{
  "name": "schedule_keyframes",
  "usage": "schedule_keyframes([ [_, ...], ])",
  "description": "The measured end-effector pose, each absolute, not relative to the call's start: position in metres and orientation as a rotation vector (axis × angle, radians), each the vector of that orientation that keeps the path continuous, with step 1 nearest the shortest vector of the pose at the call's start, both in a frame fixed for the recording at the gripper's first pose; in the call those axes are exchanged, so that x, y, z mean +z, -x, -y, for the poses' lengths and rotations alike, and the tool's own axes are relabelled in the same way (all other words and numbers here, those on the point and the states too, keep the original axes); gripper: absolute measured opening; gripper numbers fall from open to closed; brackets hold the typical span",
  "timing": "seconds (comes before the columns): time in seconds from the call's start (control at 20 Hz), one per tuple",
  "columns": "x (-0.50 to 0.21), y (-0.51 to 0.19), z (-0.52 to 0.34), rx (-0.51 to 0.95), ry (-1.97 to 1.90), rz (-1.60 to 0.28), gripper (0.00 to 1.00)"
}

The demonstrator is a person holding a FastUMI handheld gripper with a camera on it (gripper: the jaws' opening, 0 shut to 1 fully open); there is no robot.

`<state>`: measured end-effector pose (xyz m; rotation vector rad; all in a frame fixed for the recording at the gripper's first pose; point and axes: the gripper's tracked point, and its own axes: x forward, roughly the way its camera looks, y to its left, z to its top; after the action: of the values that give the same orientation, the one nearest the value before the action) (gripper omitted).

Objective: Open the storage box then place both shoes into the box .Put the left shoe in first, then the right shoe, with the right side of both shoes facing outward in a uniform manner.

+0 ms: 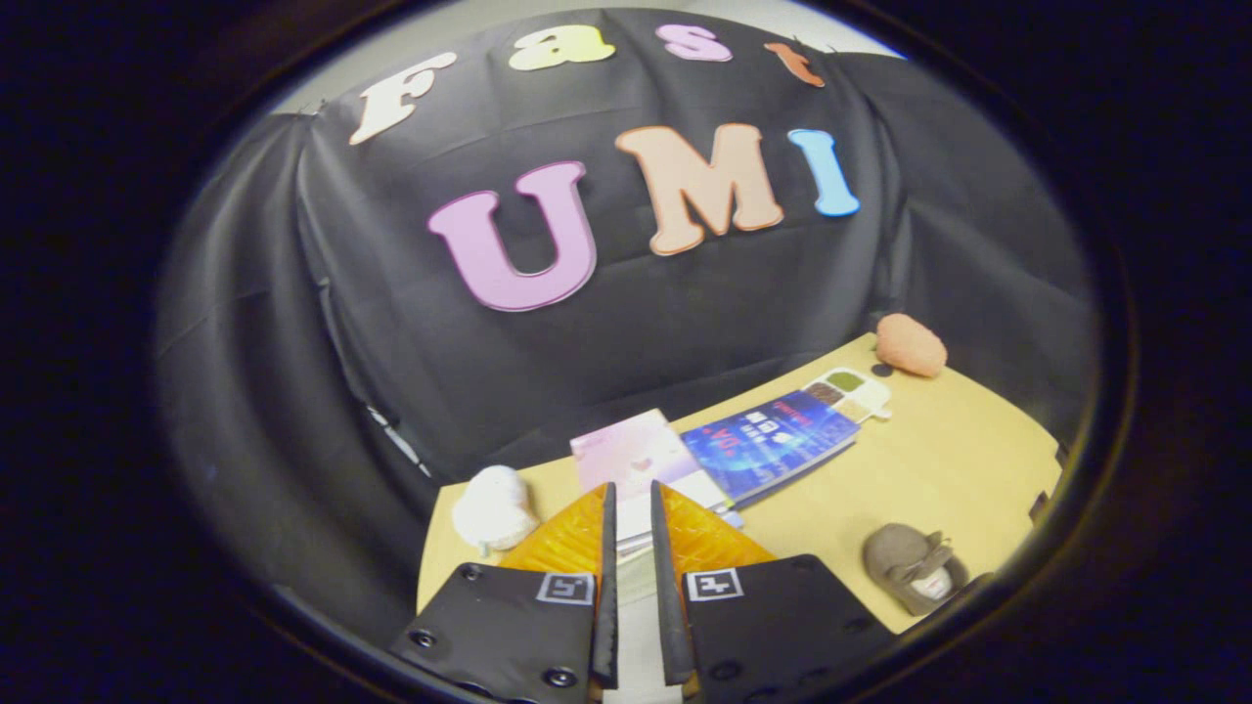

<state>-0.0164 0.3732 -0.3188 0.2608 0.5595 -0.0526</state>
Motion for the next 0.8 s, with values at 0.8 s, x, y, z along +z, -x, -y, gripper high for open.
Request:
schedule_keyframes([
  [0.8, -0.414, 0.085, -0.256, -0.028, -0.098, -0.750, 0.21],
])
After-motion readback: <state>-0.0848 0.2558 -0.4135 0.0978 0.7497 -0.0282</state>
